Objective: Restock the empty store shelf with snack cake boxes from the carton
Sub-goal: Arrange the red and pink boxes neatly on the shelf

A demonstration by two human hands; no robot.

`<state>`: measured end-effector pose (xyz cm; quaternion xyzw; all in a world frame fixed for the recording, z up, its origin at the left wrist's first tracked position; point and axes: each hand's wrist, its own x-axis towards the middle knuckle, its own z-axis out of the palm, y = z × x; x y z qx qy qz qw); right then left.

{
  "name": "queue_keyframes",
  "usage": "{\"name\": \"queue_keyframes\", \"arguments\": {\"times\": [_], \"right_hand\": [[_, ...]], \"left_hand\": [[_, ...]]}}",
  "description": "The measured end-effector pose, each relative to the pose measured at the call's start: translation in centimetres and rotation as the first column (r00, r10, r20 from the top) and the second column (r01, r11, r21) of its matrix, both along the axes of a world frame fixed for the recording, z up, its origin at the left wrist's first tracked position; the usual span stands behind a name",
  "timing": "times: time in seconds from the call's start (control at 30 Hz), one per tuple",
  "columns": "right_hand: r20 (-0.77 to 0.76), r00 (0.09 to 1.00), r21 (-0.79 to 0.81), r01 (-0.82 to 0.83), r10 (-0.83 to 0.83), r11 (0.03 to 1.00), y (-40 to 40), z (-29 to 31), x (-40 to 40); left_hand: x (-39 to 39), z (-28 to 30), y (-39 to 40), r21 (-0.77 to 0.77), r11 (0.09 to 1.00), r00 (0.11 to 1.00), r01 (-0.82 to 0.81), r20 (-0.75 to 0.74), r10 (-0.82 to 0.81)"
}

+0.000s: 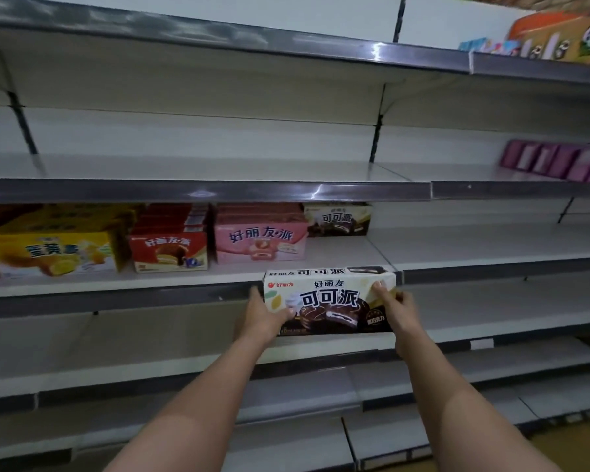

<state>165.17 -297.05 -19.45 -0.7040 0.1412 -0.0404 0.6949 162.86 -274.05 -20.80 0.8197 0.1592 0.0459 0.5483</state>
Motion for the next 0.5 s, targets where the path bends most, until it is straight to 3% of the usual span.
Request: {"name": "queue_keyframes", "arguments": {"times": [0.13, 0.33, 0.5], "right_hand": [[0.025, 1.000, -0.010, 0.013, -0.013, 1.000, -2.1, 1.2, 2.8], [0.101, 0.995, -0.023, 0.002, 0.001, 1.000, -4.8, 2.7, 7.6], [0.068, 0.998, -0.117, 0.014, -0.006, 0.993, -7.1, 2.0, 11.7]], "left_hand": [[4.4, 1.2, -2.1, 0.147, 0.989, 1.000, -0.017, 0.000, 0.017], [9.7, 2.0, -5.8, 0.202, 0.979, 0.998, -0.019, 0.059, 0.007], [13.3, 2.3, -8.3, 0.172, 0.983, 0.997, -0.062, 0.065, 0.051]]}}
